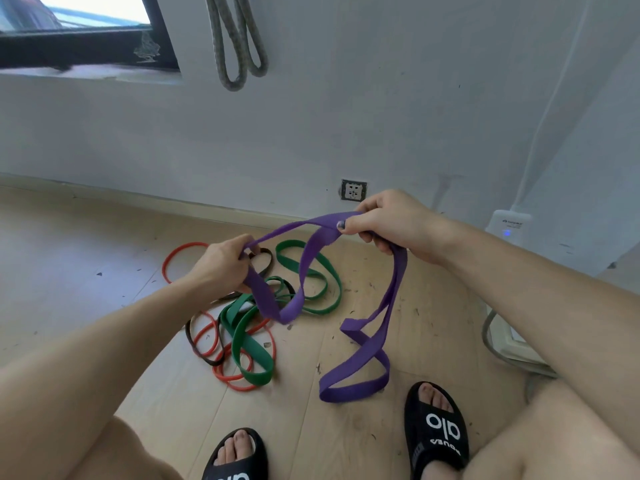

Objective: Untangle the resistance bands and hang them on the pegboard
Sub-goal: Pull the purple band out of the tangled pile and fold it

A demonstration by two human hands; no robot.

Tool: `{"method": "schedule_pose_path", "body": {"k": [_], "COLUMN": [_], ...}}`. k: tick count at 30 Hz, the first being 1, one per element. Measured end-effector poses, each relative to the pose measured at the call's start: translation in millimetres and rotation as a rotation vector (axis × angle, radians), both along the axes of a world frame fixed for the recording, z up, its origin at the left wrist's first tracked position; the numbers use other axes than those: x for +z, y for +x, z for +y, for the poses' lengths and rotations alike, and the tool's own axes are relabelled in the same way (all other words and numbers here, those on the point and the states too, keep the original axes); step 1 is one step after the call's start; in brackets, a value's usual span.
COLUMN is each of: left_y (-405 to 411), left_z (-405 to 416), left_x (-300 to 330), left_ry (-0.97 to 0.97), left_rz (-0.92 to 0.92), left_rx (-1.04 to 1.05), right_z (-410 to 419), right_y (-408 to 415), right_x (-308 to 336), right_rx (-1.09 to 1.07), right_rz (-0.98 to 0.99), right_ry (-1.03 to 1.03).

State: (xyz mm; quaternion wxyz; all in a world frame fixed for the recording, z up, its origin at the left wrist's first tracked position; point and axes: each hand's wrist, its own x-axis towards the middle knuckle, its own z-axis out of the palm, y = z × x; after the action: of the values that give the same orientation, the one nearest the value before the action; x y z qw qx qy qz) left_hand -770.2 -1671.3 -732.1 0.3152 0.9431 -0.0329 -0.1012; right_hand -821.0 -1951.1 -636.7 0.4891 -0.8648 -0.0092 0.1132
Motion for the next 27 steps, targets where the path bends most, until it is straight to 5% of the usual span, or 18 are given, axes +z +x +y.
{"method": "schedule_pose_path", "body": {"k": [15, 24, 27], "left_y": [1, 1, -2], "left_z": [12, 17, 16], "left_x": [-7, 5, 12], "left_ry": [0.350, -0.468, -0.581], "left_rz": [0.073, 0.375, 0.511], "left_rx": [-0.194, 0.405, 0.438], "right_z": [4, 1, 4], "right_y": [5, 7, 8], "right_x": [9, 7, 8], "right_rx": [-0.114, -0.154, -0.140], "right_rz": [0.114, 0.141, 0.150], "right_ry": [0.298, 0.265, 0.270]}}
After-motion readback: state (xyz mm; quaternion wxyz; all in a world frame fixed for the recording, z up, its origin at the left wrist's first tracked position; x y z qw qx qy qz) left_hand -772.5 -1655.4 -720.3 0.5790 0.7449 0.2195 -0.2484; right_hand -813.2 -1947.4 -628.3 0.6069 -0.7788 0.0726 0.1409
